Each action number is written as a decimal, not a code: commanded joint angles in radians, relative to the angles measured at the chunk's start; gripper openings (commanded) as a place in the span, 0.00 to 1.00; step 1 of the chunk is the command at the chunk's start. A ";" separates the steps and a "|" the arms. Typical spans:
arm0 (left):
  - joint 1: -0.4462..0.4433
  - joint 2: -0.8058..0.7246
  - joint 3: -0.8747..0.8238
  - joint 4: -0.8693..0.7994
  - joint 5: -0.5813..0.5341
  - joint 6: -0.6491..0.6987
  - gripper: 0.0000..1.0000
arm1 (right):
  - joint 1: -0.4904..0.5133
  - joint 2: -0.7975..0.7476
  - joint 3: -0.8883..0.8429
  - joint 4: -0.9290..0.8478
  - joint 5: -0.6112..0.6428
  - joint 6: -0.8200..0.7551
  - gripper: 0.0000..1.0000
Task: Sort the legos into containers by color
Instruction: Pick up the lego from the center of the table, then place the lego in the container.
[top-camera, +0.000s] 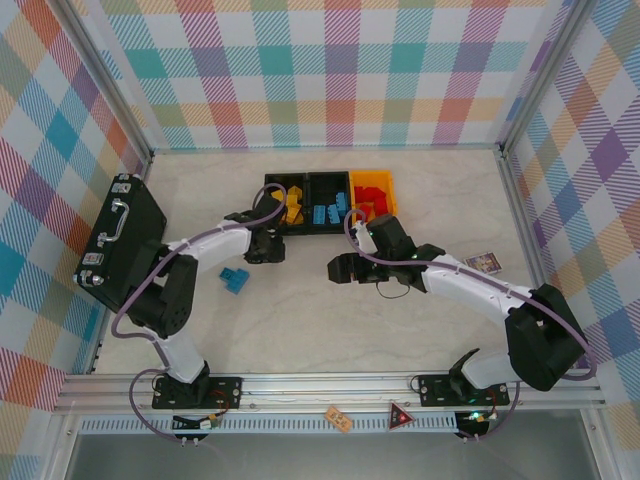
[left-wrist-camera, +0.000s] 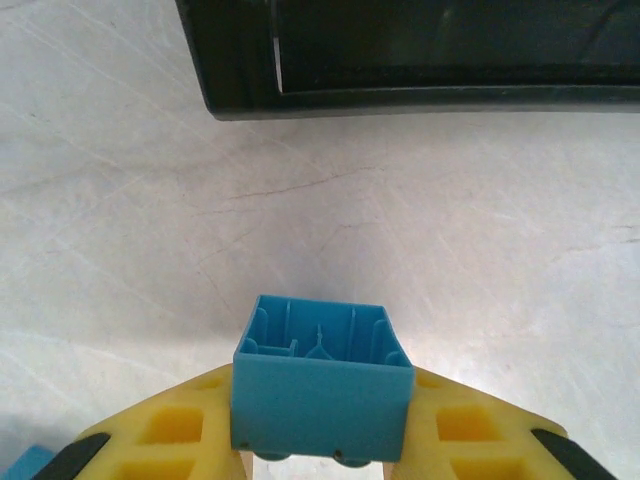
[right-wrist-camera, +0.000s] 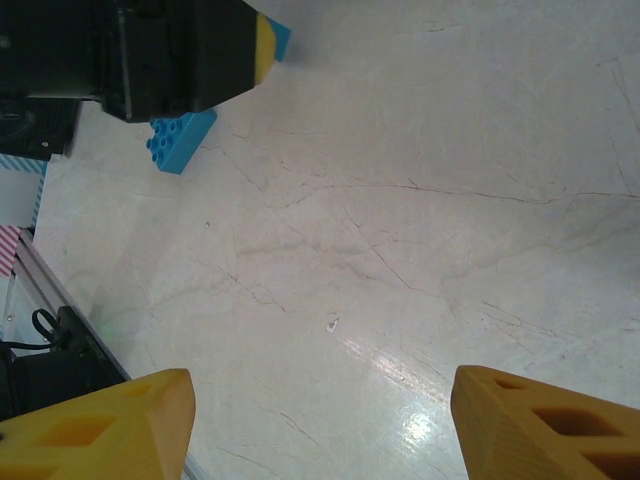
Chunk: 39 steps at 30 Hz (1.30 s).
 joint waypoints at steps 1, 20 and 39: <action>-0.026 -0.058 0.007 -0.054 0.012 -0.009 0.27 | 0.005 -0.018 0.020 0.003 0.020 -0.006 0.68; -0.140 0.169 0.480 -0.160 0.057 -0.071 0.29 | -0.126 -0.124 0.003 -0.094 0.119 0.030 0.69; -0.102 0.716 1.283 -0.414 0.020 -0.106 0.32 | -0.172 -0.168 -0.008 -0.136 0.127 0.033 0.69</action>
